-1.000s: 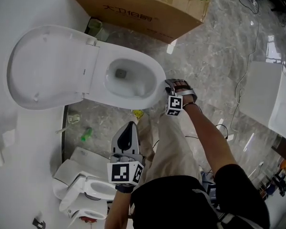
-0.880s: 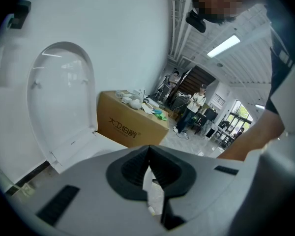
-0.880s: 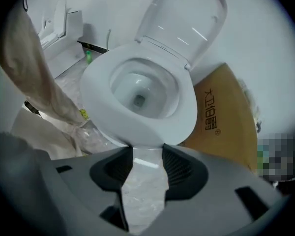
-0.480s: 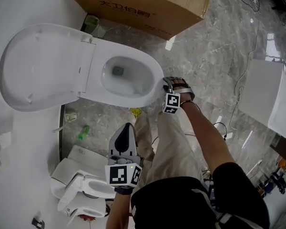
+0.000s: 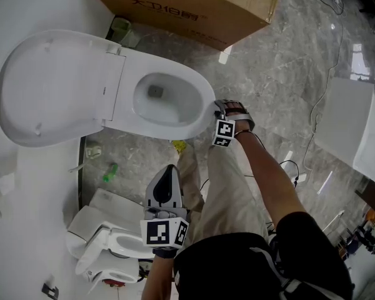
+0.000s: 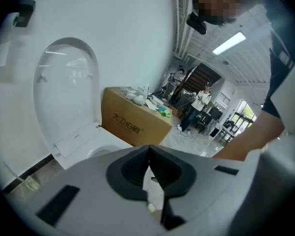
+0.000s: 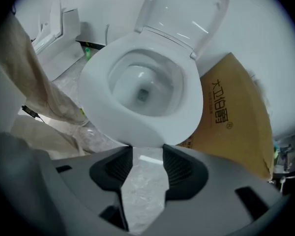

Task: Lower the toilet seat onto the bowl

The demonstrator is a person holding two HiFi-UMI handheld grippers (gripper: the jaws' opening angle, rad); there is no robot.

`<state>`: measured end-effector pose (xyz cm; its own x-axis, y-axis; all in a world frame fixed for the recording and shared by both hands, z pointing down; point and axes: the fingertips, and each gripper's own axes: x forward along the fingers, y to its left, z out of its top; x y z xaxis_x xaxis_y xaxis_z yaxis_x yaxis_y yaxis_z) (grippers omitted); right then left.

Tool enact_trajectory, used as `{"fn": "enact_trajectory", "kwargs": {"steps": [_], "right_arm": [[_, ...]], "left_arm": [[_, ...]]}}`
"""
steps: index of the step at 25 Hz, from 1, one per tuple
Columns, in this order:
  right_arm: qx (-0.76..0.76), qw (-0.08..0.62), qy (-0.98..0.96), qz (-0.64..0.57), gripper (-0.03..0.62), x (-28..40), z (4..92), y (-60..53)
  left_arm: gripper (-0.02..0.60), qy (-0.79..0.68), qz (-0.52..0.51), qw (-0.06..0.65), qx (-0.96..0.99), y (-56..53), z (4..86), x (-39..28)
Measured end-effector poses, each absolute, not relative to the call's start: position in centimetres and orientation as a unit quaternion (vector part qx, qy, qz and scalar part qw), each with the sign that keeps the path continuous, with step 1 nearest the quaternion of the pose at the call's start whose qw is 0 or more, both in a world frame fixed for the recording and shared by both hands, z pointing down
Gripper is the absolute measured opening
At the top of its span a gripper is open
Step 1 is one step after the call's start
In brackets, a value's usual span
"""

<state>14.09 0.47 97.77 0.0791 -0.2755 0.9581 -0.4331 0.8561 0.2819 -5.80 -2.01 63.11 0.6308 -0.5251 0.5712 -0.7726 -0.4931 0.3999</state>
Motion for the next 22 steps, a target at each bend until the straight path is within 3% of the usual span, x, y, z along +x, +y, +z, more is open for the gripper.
{"fn": "enact_trajectory", "kwargs": {"steps": [22], "right_arm": [[0.231, 0.703, -0.662, 0.119, 0.186, 14.2, 101.5, 0.8]], "left_arm": [[0.012, -0.391, 0.199, 0.329, 0.836, -0.9, 63.5, -4.5]]}}
